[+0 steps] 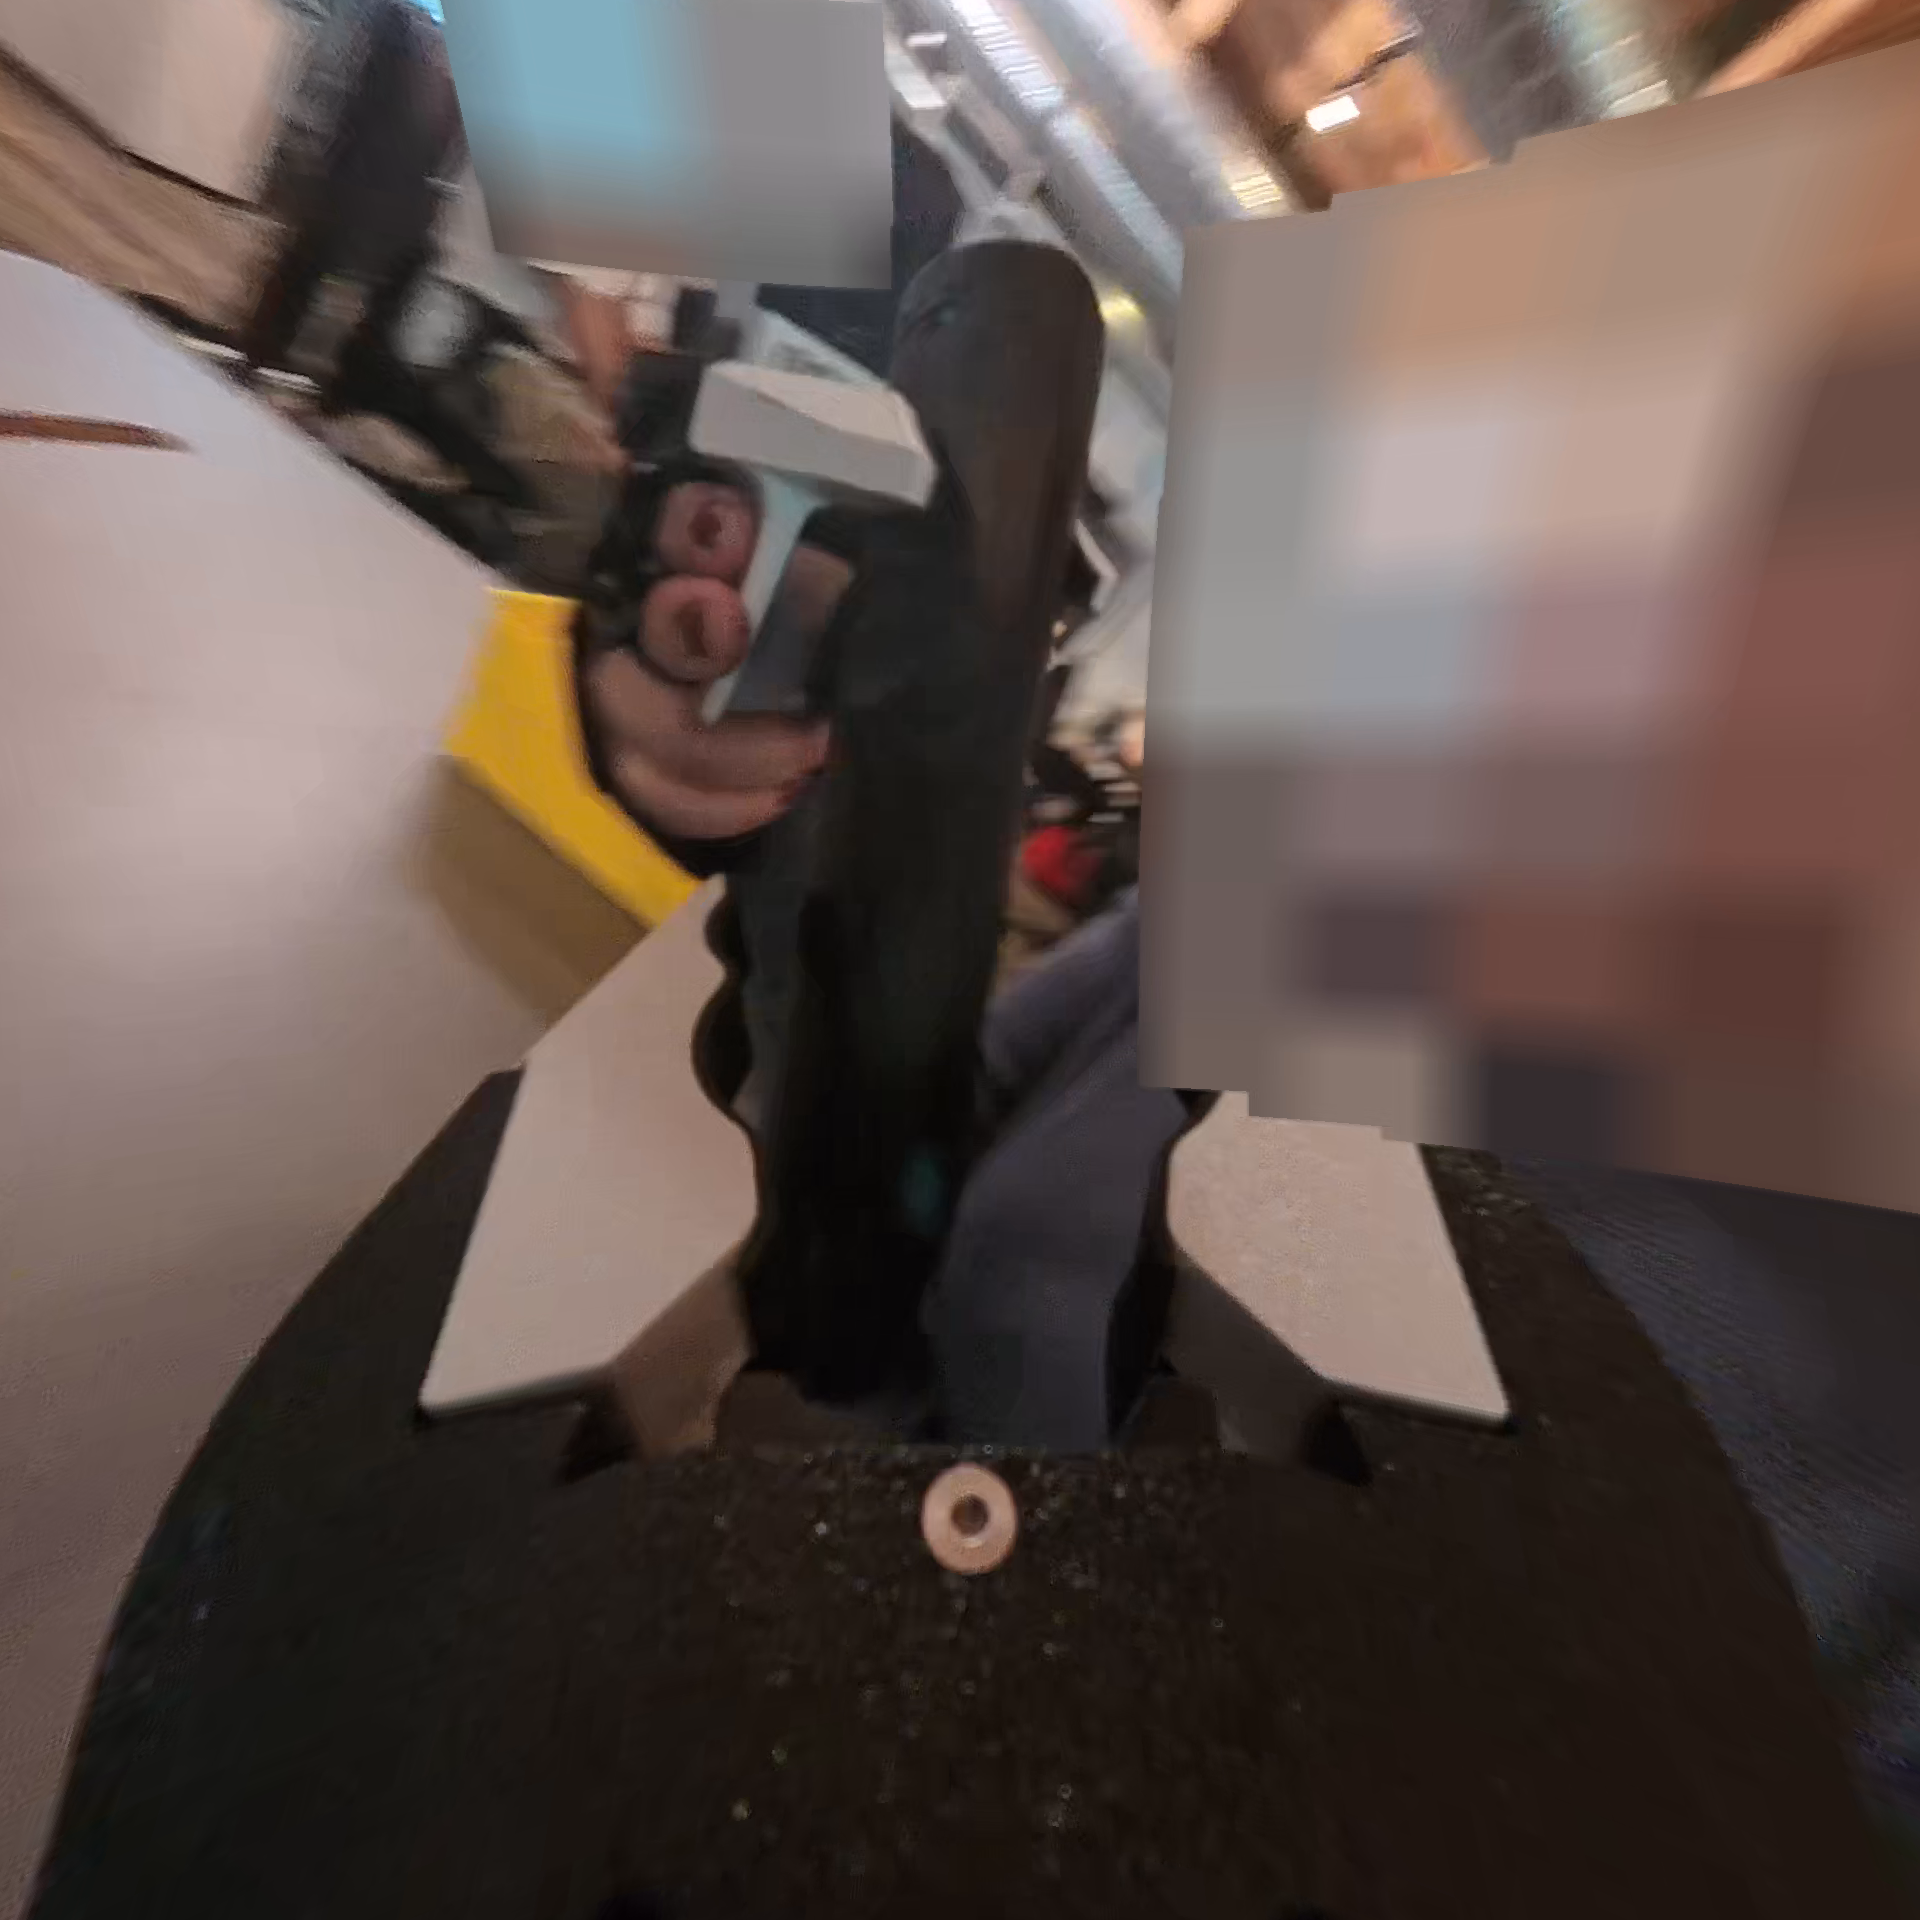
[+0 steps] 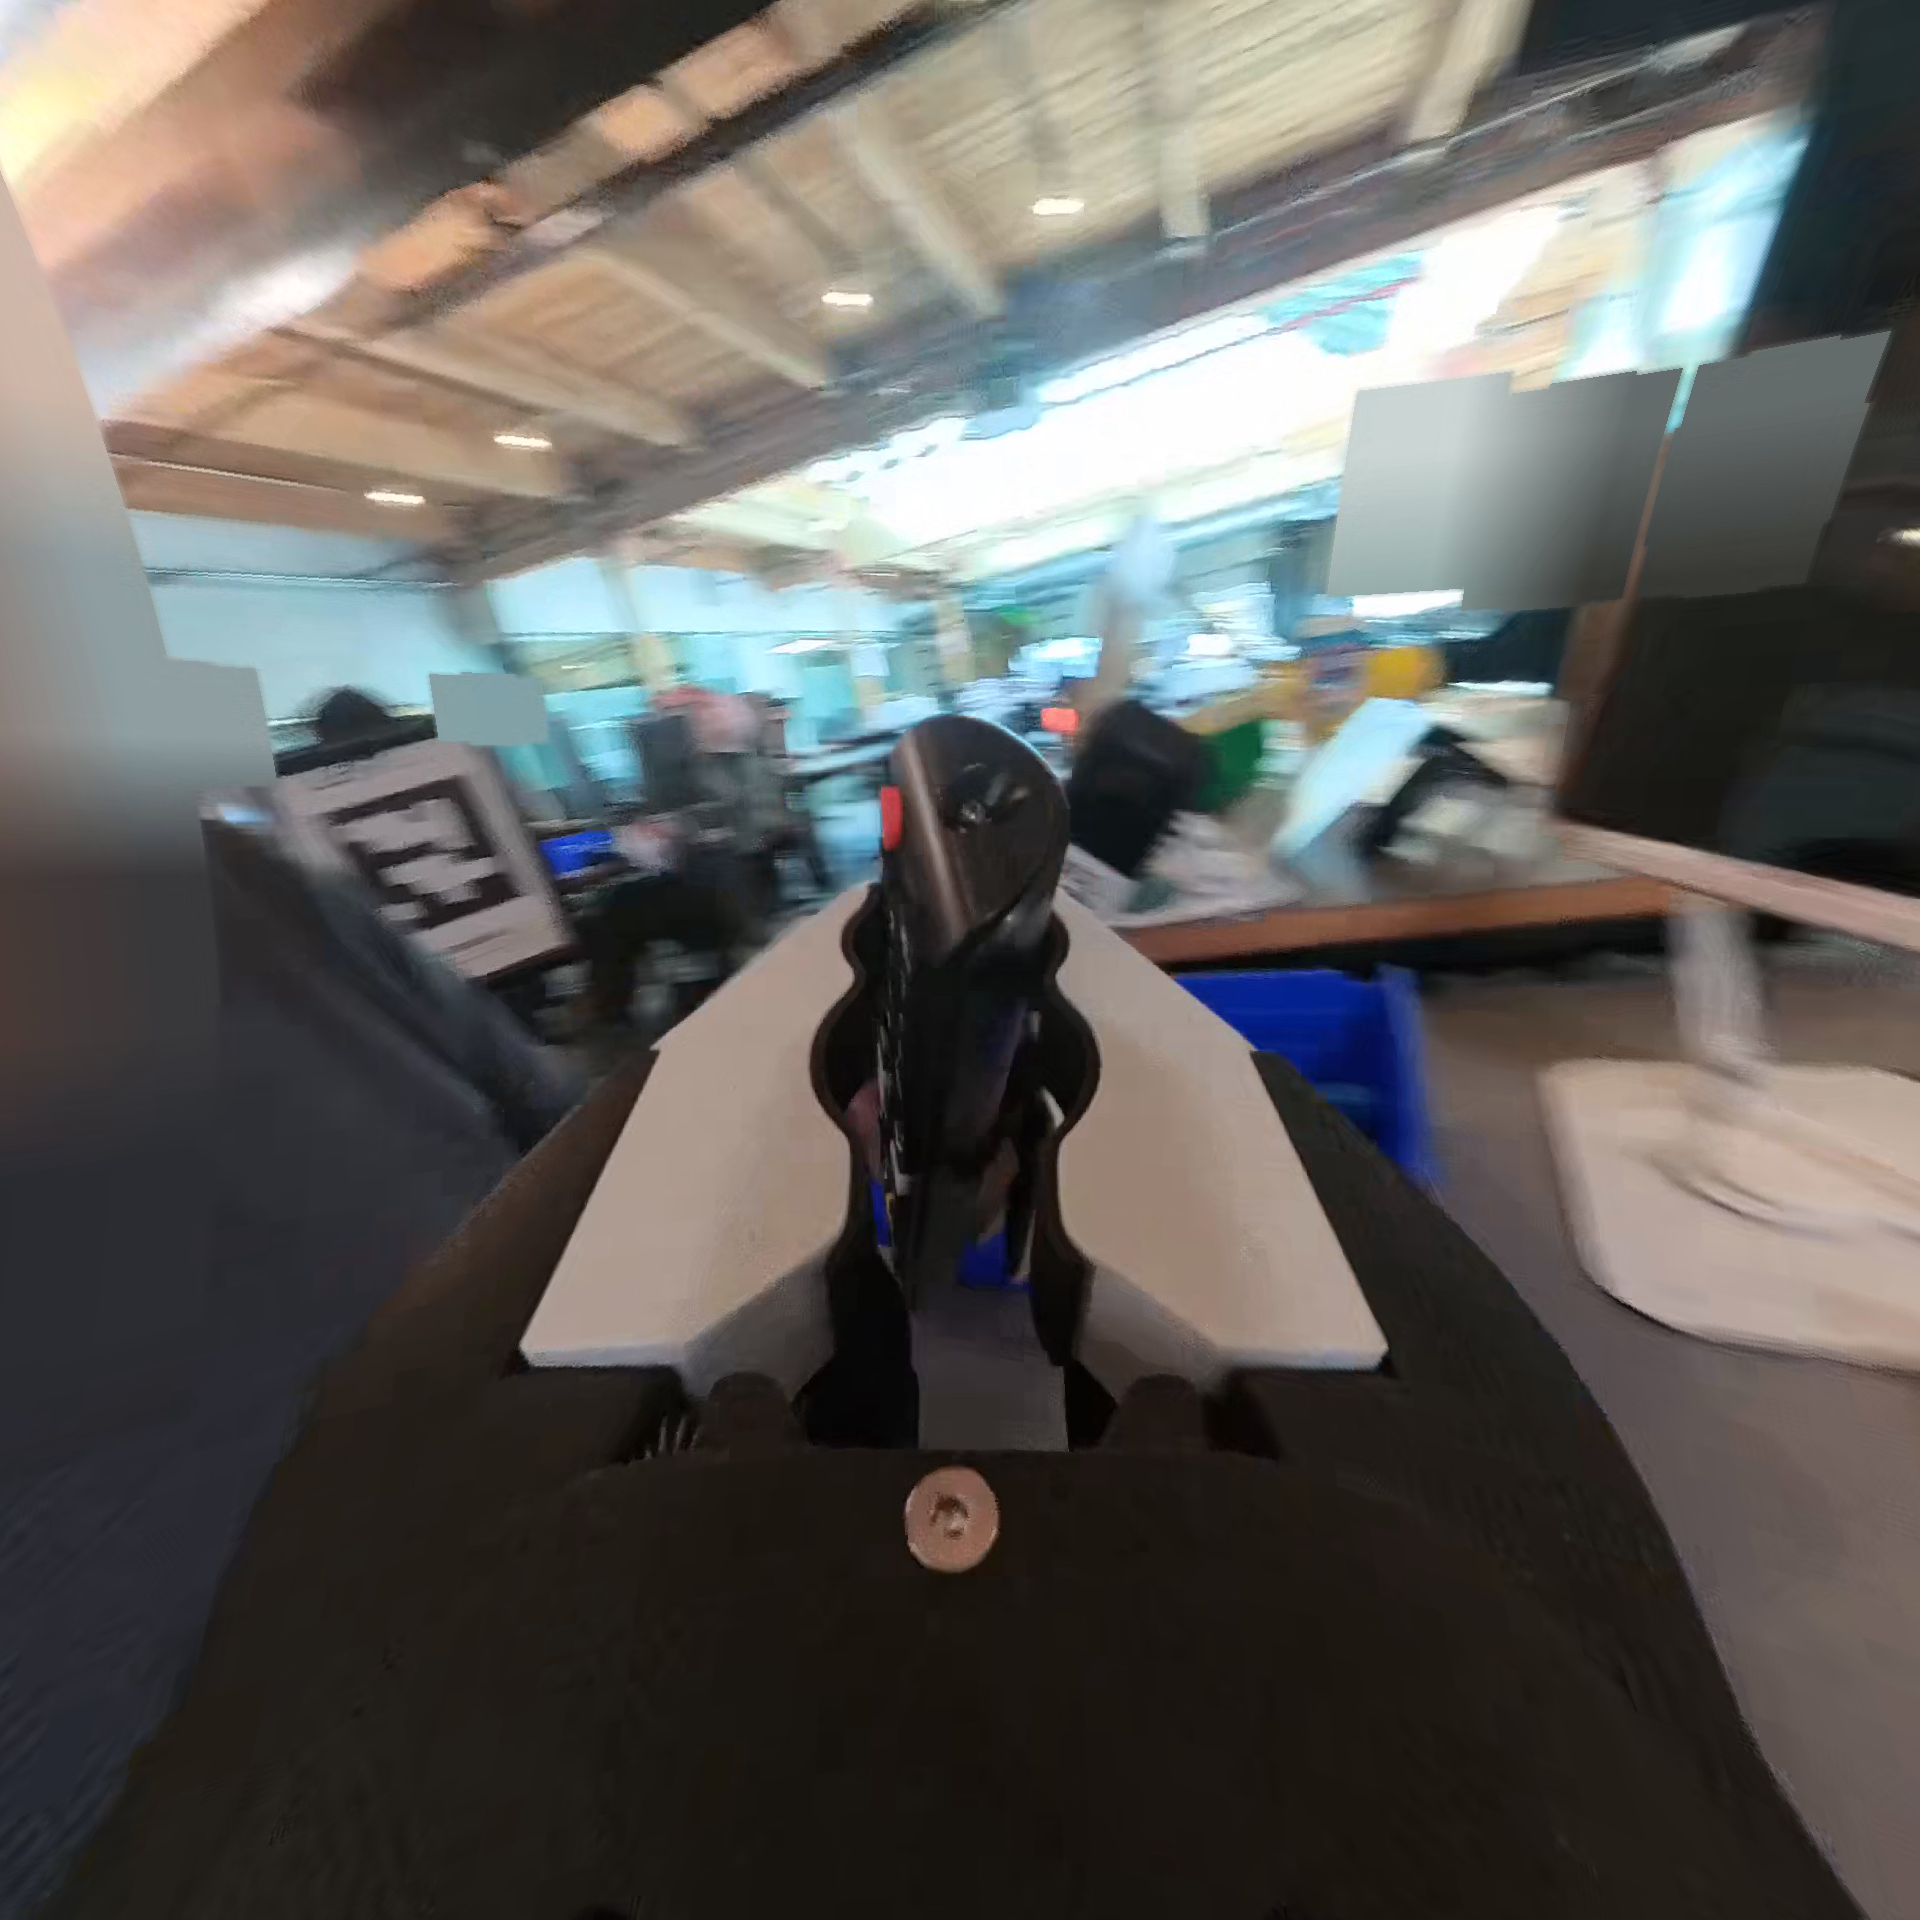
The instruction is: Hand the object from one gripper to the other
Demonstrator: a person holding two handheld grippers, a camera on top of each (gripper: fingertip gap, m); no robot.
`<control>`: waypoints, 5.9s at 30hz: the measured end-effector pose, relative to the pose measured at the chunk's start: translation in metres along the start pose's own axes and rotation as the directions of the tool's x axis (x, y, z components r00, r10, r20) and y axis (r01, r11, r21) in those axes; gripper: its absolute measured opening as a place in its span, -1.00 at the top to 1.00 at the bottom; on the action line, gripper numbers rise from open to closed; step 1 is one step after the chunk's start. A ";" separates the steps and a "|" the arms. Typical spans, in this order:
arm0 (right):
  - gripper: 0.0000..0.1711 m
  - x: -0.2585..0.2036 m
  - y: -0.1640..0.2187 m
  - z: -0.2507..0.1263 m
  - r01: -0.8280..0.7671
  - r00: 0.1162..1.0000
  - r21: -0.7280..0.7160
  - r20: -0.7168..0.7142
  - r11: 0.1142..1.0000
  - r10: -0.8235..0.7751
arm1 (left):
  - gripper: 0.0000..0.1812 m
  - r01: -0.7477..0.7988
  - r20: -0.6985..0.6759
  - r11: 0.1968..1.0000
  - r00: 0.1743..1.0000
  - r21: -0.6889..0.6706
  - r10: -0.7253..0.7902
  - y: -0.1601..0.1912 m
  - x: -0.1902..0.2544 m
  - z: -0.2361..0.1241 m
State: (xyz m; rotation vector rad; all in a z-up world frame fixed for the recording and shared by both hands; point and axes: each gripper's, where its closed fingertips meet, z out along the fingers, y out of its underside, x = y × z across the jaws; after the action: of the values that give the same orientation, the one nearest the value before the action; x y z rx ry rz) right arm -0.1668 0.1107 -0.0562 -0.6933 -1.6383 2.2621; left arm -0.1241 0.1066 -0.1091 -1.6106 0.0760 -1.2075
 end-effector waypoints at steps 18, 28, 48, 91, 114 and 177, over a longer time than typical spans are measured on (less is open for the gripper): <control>0.74 0.047 -0.018 -0.098 0.163 0.854 -0.050 -0.493 0.985 -0.166 | 0.64 -0.568 0.083 0.761 0.782 -0.313 0.618 -0.051 -0.076 0.078; 0.73 0.046 -0.027 -0.093 0.217 0.840 -0.021 -0.505 0.976 -0.198 | 0.58 -0.317 0.037 0.717 0.902 -0.621 0.430 0.013 -0.122 0.055; 0.74 0.038 -0.026 -0.068 0.290 0.856 -0.029 -0.440 0.957 -0.272 | 0.76 -0.637 -0.149 0.732 0.770 -0.242 0.621 -0.037 -0.076 0.066; 0.73 0.089 -0.052 -0.088 0.486 -0.515 -0.868 -0.376 0.100 -0.771 | 0.47 -0.676 0.315 0.429 0.692 0.599 0.650 -0.160 -0.006 0.017; 0.10 0.081 -0.045 -0.088 0.625 -0.323 -0.767 -0.427 0.149 -0.844 | 0.77 -0.585 0.236 0.615 0.797 0.529 0.555 -0.165 -0.034 0.016; 0.74 0.086 0.045 -0.061 0.463 0.613 -0.565 -0.352 0.683 -0.707 | 0.24 -0.643 -0.141 0.737 0.726 0.207 0.673 -0.097 -0.018 0.037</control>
State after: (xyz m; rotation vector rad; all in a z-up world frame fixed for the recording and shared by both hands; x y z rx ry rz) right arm -0.2050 0.1868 -0.1330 -0.6549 -1.7088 1.0863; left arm -0.1542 0.1844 -0.0446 -1.1572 0.6378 -0.7784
